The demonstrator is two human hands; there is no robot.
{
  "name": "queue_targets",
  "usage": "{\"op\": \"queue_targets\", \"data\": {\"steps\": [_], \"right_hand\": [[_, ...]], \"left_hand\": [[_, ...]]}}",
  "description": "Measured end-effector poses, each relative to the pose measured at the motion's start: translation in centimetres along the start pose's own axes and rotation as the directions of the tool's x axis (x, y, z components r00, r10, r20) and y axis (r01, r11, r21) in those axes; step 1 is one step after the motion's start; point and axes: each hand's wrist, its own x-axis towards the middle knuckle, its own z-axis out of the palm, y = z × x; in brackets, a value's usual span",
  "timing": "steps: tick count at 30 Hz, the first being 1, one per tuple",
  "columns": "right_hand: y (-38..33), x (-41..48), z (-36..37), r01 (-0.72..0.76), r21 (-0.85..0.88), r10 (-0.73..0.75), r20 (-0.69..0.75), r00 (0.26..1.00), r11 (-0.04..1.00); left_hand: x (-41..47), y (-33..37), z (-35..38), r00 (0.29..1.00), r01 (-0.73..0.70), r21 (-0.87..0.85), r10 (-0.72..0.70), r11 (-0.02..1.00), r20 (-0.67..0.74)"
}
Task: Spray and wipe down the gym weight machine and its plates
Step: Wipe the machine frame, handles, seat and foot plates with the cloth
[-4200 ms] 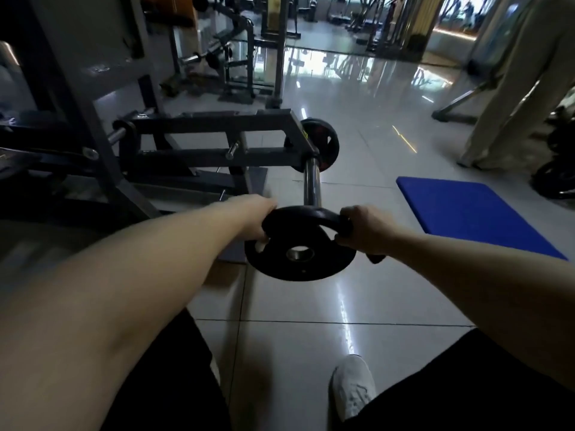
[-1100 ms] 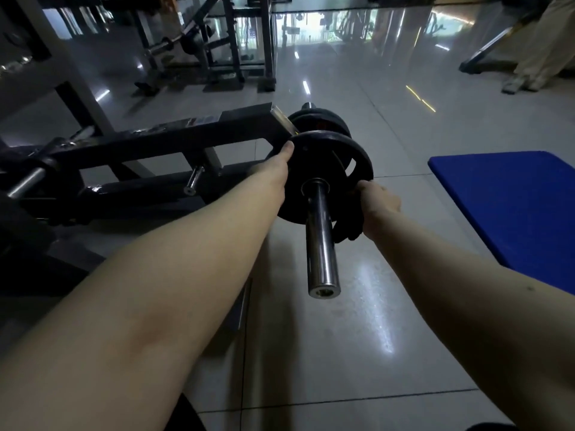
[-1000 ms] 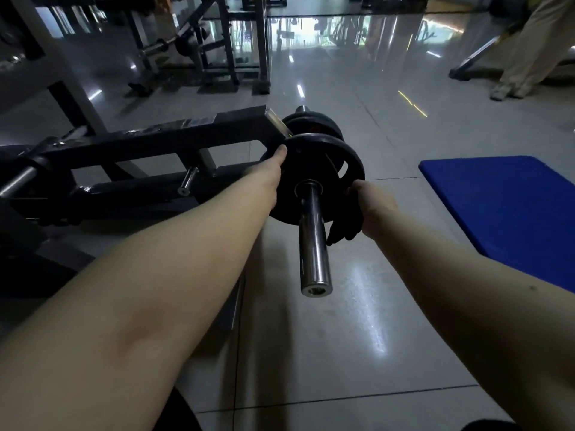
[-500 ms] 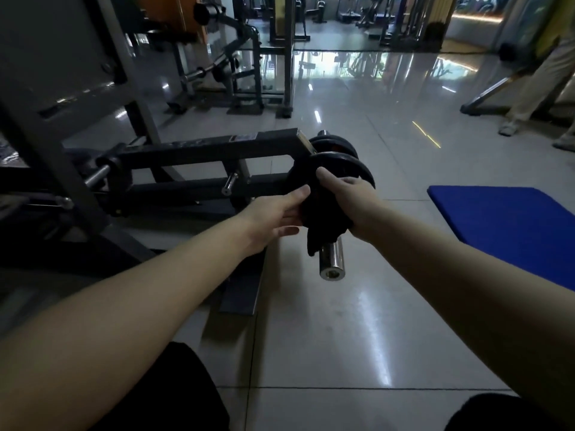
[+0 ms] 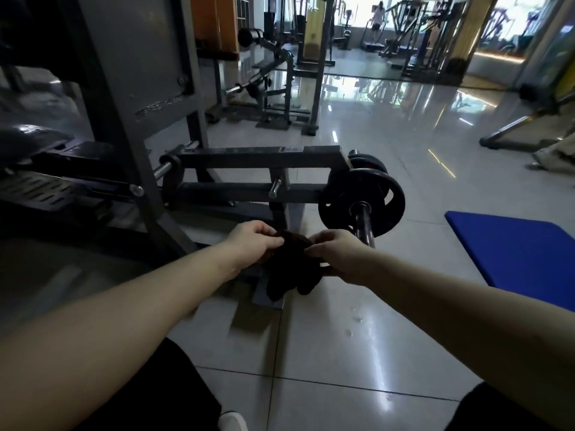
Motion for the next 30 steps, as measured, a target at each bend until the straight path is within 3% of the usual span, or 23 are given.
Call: {"op": "queue_targets", "data": {"steps": [3, 7, 12, 17, 23, 30], "right_hand": [[-1.7, 0.1, 0.9, 0.025, -0.100, -0.025, 0.003, 1.000, 0.995], [-3.2, 0.2, 2.1, 0.036, -0.076, -0.039, -0.031, 0.999, 0.996], [-4.2, 0.9, 1.9, 0.034, 0.179, -0.032, -0.015, 0.999, 0.983], [-5.6, 2.1, 2.4, -0.016, 0.384, -0.027, 0.107, 0.994, 0.923], [-5.6, 4.4, 3.7, -0.015, 0.272, -0.063, 0.276, 0.959, 0.962], [-6.8, 9.3, 5.3, -0.056, 0.358, -0.037, 0.248, 0.968, 0.932]], "left_hand": [[0.1, -0.2, -1.3, 0.998, -0.048, 0.108, 0.051, 0.993, -0.025], [0.2, 0.2, -1.9, 0.994, -0.088, 0.159, 0.097, 0.983, -0.047], [-0.2, 1.5, -3.0, 0.988, -0.129, 0.223, 0.145, 0.966, -0.057], [0.8, 3.4, -5.3, 0.994, -0.071, 0.239, 0.088, 0.968, -0.060], [2.8, 2.5, -7.1, 0.992, -0.070, 0.246, 0.093, 0.967, -0.085], [6.8, 0.6, -8.4, 0.981, -0.082, 0.254, 0.123, 0.964, -0.149]]}}
